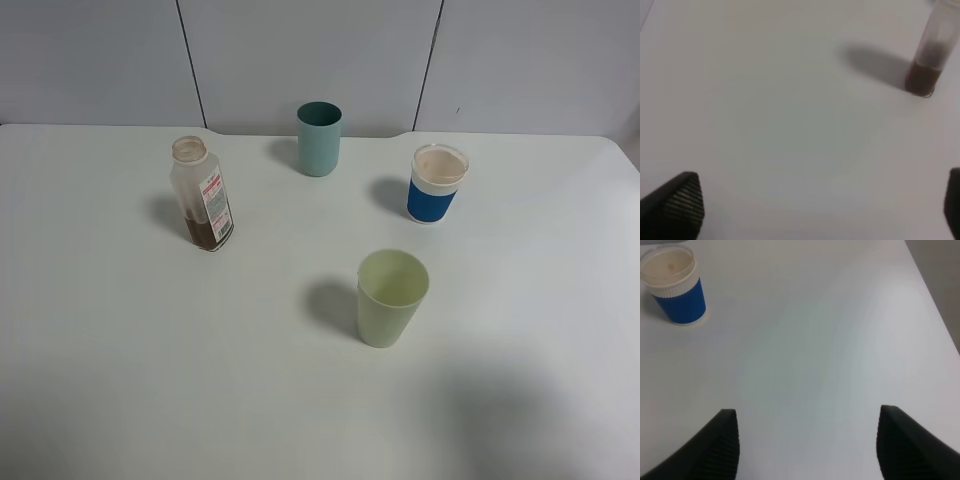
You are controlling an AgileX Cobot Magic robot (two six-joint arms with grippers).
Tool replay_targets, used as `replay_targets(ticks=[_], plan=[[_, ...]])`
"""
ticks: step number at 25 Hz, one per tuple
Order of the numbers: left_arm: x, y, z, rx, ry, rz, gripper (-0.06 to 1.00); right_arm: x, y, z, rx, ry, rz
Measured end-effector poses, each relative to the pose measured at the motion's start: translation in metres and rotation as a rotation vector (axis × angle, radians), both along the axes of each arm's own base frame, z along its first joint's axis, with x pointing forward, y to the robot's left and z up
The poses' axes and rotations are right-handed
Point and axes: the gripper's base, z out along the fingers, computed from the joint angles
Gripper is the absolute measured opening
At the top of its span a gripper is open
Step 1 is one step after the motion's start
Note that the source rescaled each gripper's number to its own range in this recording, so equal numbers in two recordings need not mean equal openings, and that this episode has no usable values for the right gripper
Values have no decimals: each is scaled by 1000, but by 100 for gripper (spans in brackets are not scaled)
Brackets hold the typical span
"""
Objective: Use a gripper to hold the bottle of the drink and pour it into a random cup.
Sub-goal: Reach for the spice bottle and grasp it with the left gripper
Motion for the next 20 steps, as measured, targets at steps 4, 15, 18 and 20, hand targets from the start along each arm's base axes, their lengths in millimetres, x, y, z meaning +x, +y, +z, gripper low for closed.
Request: replay_targets(ticks=[4,15,18,20], plan=[[9,-1,4,-3,33,-5,100,0,0,0,0,0,0],[45,-6,36,1,-67,-37,100,0,0,0,0,0,0],[58,-9,37,21,-41,-73,100,0,0,0,0,0,0],[69,-11,35,36,-8,-96,100,0,0,0,0,0,0]])
